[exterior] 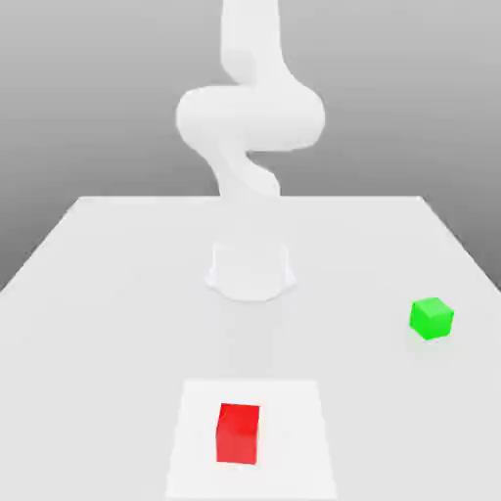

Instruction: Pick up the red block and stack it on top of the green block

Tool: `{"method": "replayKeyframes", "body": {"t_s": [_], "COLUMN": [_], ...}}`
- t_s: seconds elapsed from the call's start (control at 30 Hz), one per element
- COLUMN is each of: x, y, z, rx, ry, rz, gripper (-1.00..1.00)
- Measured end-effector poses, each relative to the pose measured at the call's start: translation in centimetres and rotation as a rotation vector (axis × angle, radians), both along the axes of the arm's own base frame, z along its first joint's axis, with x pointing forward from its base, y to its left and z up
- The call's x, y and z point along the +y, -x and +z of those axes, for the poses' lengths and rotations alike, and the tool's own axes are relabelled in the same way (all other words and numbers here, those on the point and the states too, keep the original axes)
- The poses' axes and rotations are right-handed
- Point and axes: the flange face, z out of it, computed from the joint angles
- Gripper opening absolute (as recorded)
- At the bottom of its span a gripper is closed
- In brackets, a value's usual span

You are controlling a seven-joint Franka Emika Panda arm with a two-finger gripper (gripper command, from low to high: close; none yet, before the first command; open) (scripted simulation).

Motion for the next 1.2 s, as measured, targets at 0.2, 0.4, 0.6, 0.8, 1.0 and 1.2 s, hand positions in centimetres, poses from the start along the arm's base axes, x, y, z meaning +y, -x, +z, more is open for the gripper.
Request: {"method": "replayKeyframes", "body": {"t_s": [0.2,0.4,0.6,0.8,1.0,1.2], "x": [-0.4,-0.9,-1.3,-1.4,-1.4,-1.4], "y": [-6.2,-8.5,-7.3,-4.8,-4.6,-4.6], "z": [-12.3,-25.0,-37.5,-47.5,-51.7,-51.0], "rx": [0.199,0.392,0.585,0.714,0.718,0.718], "ry": [-0.007,-0.015,-0.024,-0.03,-0.029,-0.029], "rz": [-0.019,-0.037,-0.057,-0.07,-0.07,-0.07], "gripper": [0.0,0.0,0.0,0.0,-1.0,-1.0]}}
